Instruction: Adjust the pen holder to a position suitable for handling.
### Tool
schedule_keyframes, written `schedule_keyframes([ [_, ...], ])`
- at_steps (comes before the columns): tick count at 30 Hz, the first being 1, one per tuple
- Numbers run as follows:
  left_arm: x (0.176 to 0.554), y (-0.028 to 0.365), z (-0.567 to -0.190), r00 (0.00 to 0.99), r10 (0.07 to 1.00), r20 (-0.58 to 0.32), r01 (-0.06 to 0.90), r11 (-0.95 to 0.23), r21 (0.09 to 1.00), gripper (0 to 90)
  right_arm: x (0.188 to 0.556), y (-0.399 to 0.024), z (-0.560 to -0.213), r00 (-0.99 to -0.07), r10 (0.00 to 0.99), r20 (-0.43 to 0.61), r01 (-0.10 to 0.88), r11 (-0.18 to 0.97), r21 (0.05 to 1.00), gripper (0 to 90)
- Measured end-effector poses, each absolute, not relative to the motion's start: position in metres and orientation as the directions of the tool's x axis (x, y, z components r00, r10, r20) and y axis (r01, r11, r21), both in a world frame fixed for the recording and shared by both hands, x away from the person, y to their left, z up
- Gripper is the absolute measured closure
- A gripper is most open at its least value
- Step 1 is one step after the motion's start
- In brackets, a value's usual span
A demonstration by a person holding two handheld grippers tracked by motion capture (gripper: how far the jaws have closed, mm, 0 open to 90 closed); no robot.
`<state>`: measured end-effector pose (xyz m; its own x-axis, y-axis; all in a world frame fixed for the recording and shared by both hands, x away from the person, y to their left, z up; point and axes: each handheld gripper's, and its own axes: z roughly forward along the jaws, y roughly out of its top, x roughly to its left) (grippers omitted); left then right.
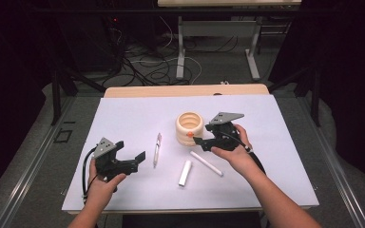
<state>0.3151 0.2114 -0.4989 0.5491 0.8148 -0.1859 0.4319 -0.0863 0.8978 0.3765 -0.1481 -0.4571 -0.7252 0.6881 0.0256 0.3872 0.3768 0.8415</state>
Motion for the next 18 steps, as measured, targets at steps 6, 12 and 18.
schedule_keyframes([
  [6,0.315,0.211,-0.499,0.546,0.817,-0.188,0.434,-0.084,0.897,0.9,0.376,-0.156,-0.465,-0.709,0.704,0.048,0.4,0.345,0.849,24.8],
  [12,0.316,0.212,-0.5,0.546,0.818,-0.181,0.433,-0.09,0.897,0.9,0.374,-0.161,-0.472,-0.69,0.721,0.065,0.417,0.322,0.85,21.8],
  [18,0.316,0.212,-0.501,0.544,0.818,-0.187,0.439,-0.088,0.894,0.9,0.372,-0.165,-0.48,-0.682,0.726,0.091,0.433,0.3,0.85,15.5],
])
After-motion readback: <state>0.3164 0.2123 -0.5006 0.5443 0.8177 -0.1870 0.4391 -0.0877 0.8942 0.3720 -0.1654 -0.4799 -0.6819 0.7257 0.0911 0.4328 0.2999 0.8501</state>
